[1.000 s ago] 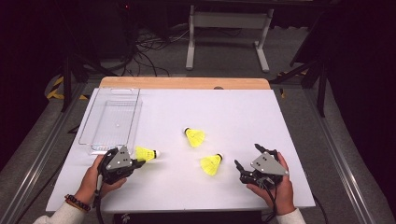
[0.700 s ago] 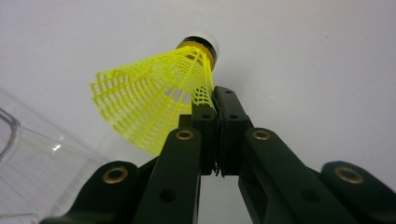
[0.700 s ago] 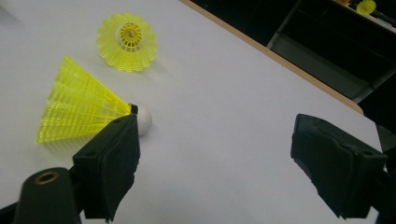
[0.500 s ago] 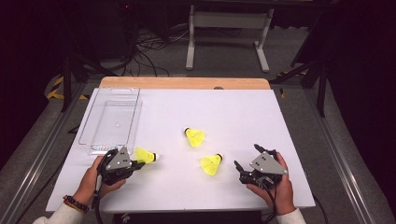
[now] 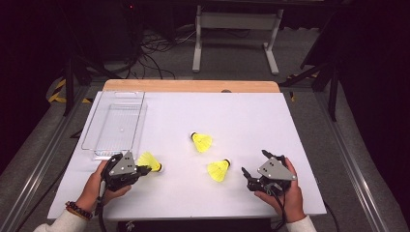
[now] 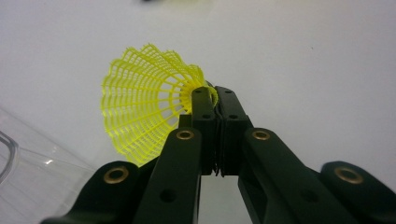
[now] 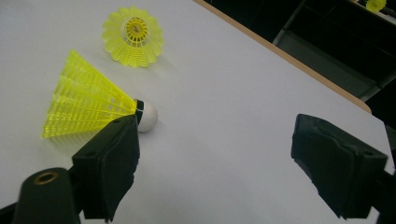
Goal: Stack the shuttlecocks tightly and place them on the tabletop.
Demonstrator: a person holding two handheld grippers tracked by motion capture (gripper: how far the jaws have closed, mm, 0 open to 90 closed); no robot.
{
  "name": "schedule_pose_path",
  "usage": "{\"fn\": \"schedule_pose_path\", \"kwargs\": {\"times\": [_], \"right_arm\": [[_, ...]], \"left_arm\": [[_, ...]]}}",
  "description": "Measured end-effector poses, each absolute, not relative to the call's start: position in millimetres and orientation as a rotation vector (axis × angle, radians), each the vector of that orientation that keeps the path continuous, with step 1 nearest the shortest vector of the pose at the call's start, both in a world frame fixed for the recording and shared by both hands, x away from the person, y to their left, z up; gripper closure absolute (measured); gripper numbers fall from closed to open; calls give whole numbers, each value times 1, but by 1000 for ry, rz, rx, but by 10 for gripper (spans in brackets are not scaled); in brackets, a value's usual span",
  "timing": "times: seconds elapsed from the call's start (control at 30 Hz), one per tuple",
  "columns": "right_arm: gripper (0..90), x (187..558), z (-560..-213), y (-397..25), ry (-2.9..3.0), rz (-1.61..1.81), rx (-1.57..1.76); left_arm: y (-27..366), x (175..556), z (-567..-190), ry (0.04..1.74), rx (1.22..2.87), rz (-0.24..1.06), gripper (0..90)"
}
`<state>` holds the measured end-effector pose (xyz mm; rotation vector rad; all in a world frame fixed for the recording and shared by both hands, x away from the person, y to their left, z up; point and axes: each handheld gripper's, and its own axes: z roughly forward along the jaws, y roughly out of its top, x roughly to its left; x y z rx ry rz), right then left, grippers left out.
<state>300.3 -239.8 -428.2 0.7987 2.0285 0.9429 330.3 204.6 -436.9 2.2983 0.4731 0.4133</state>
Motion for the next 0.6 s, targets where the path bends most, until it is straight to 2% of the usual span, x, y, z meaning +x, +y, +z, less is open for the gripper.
{"fn": "schedule_pose_path", "kwargs": {"times": [0.3, 0.6], "right_arm": [[161, 301, -429, -240, 2029, 943, 803], [160, 301, -430, -239, 2043, 936, 805]], "left_arm": [[208, 330, -432, 493, 2272, 421, 883], [218, 329, -424, 489, 2322, 419, 882]]}}
